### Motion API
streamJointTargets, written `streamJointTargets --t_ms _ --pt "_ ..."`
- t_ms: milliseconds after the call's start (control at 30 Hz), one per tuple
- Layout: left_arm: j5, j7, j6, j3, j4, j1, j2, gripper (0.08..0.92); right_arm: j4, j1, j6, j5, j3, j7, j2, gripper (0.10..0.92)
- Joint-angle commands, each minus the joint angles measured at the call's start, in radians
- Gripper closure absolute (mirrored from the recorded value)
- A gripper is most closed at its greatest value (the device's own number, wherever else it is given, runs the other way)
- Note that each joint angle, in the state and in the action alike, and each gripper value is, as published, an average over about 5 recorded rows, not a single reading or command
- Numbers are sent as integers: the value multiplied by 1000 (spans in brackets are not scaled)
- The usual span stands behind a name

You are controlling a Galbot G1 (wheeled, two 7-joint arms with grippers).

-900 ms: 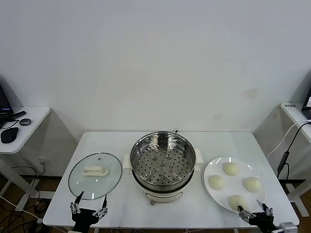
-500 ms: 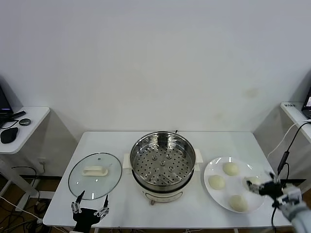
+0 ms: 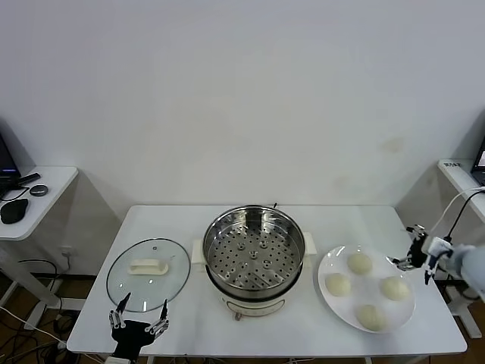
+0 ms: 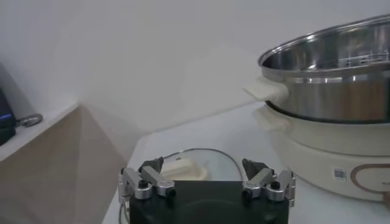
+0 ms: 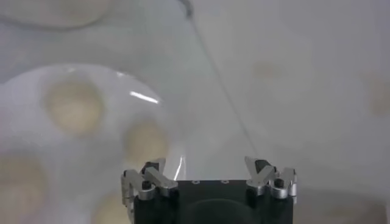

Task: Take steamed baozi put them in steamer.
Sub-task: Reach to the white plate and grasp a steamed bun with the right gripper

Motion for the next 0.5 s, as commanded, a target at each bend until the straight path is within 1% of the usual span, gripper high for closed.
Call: streamJointTargets --t_ms 33,167,333,500 --pt "4 3 13 -7 -11 5 -7 177 -213 452 140 -160 -430 -328 -67 203" --pt "6 4 14 -13 -14 20 -11 177 -334 549 250 -162 -533 -358 11 203" --pt "9 3 15 -15 -19 34 -19 177 -437 573 357 -140 -549 -331 127 203" --pt "11 0 13 -20 -21 53 -22 177 -491 563 399 -199 -536 -331 224 203"
